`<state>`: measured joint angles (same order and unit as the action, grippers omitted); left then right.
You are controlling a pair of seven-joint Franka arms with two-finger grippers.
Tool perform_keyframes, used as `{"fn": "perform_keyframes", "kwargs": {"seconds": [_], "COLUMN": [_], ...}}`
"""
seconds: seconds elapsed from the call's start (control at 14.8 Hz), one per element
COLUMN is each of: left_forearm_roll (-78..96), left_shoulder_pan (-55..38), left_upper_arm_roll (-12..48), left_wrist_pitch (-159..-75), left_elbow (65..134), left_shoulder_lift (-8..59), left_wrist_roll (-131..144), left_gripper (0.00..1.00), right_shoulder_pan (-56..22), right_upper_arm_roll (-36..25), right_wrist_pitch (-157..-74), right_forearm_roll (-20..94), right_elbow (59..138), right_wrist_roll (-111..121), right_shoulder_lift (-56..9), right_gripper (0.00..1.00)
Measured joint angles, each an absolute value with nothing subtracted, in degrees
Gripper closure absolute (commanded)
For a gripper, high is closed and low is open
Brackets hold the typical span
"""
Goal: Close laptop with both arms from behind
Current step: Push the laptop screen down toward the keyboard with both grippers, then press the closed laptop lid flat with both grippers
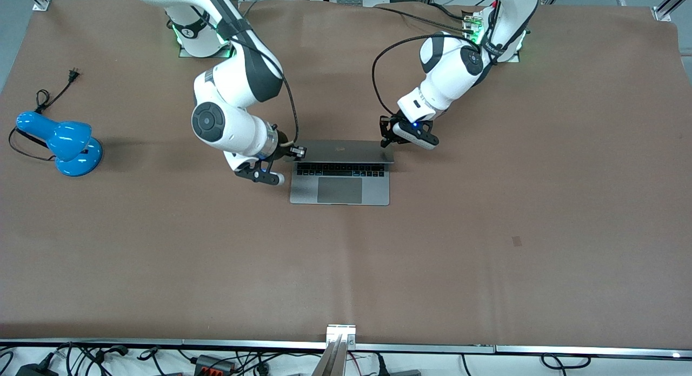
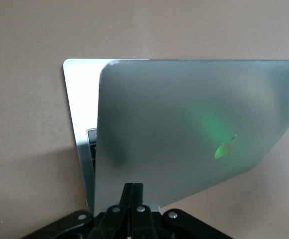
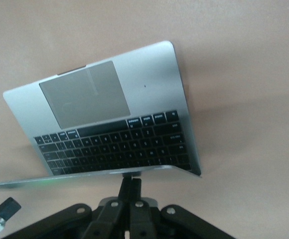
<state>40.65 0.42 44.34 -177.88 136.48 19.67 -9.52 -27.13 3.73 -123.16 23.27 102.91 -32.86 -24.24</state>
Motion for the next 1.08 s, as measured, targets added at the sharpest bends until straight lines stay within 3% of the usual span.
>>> {"fn": "perform_keyframes", "kwargs": {"seconds": [0.4, 1.08], "left_forearm_roll": [40.7, 40.7], "left_shoulder_pan": [0.4, 0.5], "left_upper_arm_roll": [44.3, 42.5], "left_wrist_pitch": [-185.1, -185.8], "left_elbow": [133.6, 125.7], "left_shoulder_lift": [26.5, 35.1], "left_wrist_roll": [-13.2, -15.4], "left_gripper": [0.99, 0.99], "right_shoulder_pan": [-26.4, -26.3], "right_upper_arm_roll": [3.7, 3.7], "right_wrist_pitch": [-123.2, -123.3], "right_forearm_roll": [22.2, 22.2], "right_elbow": [99.1, 93.6], "right_wrist_roll": [-32.7, -32.7], "right_shoulder_lift": [-28.4, -37.0], "right_gripper": [1.00, 1.00]}}
